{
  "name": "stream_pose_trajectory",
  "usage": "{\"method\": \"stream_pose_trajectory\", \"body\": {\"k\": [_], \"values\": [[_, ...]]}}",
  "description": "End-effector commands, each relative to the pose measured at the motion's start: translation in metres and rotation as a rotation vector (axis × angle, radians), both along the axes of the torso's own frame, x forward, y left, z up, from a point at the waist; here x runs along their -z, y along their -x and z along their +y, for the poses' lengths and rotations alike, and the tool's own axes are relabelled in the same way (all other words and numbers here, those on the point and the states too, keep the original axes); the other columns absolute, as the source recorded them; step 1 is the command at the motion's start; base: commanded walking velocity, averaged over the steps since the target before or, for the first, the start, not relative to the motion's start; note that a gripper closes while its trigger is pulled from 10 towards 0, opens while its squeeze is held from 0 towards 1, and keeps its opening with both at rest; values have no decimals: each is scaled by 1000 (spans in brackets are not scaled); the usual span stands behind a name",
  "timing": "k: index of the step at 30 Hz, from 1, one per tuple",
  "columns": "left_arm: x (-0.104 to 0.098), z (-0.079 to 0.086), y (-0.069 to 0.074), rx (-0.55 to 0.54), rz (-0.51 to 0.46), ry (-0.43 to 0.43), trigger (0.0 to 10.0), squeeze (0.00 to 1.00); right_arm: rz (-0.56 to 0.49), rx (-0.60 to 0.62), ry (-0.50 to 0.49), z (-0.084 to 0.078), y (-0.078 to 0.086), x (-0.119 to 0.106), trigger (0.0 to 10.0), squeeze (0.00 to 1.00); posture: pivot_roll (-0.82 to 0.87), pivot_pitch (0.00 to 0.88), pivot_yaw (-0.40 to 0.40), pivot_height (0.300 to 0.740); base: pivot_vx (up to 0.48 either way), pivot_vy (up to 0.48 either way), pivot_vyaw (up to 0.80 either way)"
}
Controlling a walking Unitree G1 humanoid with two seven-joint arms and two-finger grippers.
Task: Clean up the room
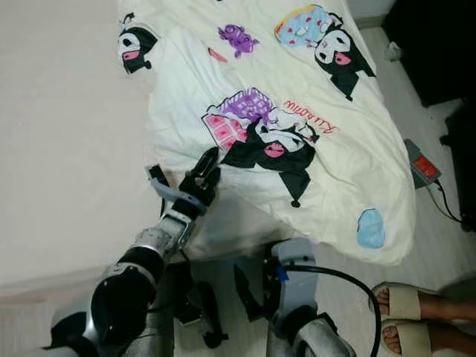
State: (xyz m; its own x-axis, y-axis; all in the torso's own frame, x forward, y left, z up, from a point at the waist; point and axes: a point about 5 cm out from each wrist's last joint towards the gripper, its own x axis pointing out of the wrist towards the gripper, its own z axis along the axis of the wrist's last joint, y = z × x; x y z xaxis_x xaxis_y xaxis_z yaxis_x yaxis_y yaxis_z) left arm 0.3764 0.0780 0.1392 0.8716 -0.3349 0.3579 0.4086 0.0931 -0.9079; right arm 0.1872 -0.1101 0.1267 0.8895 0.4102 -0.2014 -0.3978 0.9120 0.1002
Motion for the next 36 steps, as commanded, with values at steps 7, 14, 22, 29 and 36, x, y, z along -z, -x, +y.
{"method": "stream_pose_trajectory", "body": {"k": [7, 14, 22, 29, 36], "values": [[13, 9, 0, -28, 75, -216, 10000, 0, 30, 8, -11, -1, 7, -5, 10000, 0, -384, 679, 15, 623, 0, 0, 0], [39, 59, 6, -177, 191, -434, 10000, 0, 28, 14, -20, -2, 7, -8, 10000, 0, -377, 692, 10, 623, 0, 0, 0], [26, 98, 1, -331, 184, -387, 10000, 0, 94, 46, -33, -1, 4, -5, 10000, 0, -355, 691, 14, 614, 0, 0, 0], [13, 95, -5, -361, 154, -313, 10000, 0, 114, 62, -51, -3, 1, -6, 10000, 0, -355, 686, 14, 594, 0, 0, 0], [9, 108, -6, -435, 150, -352, 10000, 0, 111, 59, -63, -4, 0, -9, 10000, 0, -333, 684, 22, 569, 0, 0, 0]]}}
